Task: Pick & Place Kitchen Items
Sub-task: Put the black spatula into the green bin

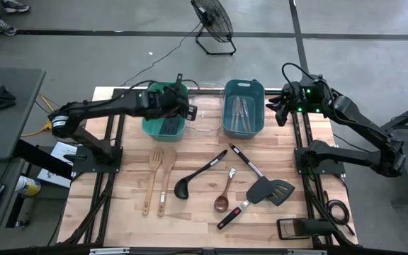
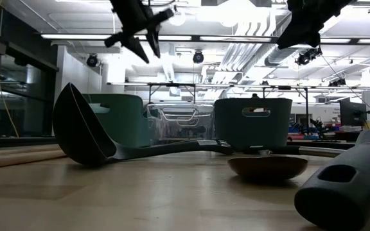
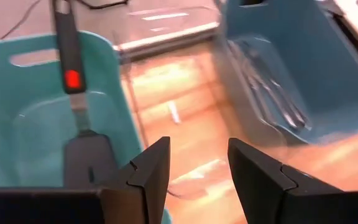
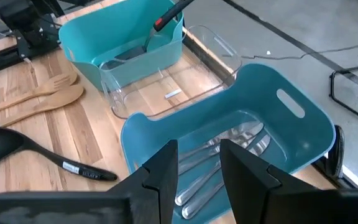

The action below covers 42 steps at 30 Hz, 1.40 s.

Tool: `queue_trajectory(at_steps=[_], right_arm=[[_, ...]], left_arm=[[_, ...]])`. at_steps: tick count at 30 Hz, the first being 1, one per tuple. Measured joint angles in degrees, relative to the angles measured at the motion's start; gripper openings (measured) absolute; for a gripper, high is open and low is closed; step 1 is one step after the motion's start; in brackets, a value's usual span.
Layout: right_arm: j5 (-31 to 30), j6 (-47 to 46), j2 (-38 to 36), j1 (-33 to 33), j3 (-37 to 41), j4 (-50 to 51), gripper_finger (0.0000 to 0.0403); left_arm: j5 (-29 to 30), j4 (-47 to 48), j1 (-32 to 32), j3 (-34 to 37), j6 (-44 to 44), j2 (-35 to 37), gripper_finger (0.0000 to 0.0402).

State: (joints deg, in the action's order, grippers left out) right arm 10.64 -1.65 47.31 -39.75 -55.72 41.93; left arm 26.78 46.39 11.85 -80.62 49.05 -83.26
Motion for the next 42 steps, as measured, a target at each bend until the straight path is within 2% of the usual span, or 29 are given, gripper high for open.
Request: queue_trajectory(at_steps=[10, 20, 25, 32, 35, 42], right_arm=[[0.43, 0.28, 0.0, 0.0, 0.0, 5.74, 0.0112], [5.13, -0.57, -0.02, 0.0, 0.0, 11.5, 0.0112], [5.84, -3.38, -0.02, -0.02, 0.0, 17.03, 0.0112], [12.81, -9.95, -0.02, 0.0, 0.0, 23.5, 0.0112], [15.37, -13.44, -0.05, 0.15, 0.0, 26.33, 0.0112], [16.8, -18.7, -1.33, 5.87, 0.55, 31.29, 0.0112]], left_arm=[[3.75, 0.02, -11.95, 0.0, 6.58, 0.74, 0.0161], [4.31, 0.61, -18.54, 0.0, 5.68, 0.74, 0.0161], [4.49, 2.37, -20.77, 0.0, 3.9, 0.74, 0.0161], [4.68, 6.39, -24.98, -0.02, 3.75, 1.42, 0.0161], [6.54, 7.69, -27.4, -0.02, 3.75, 1.48, 0.0161], [10.13, 9.71, -30.81, -0.01, 3.64, 2.16, 0.0161]])
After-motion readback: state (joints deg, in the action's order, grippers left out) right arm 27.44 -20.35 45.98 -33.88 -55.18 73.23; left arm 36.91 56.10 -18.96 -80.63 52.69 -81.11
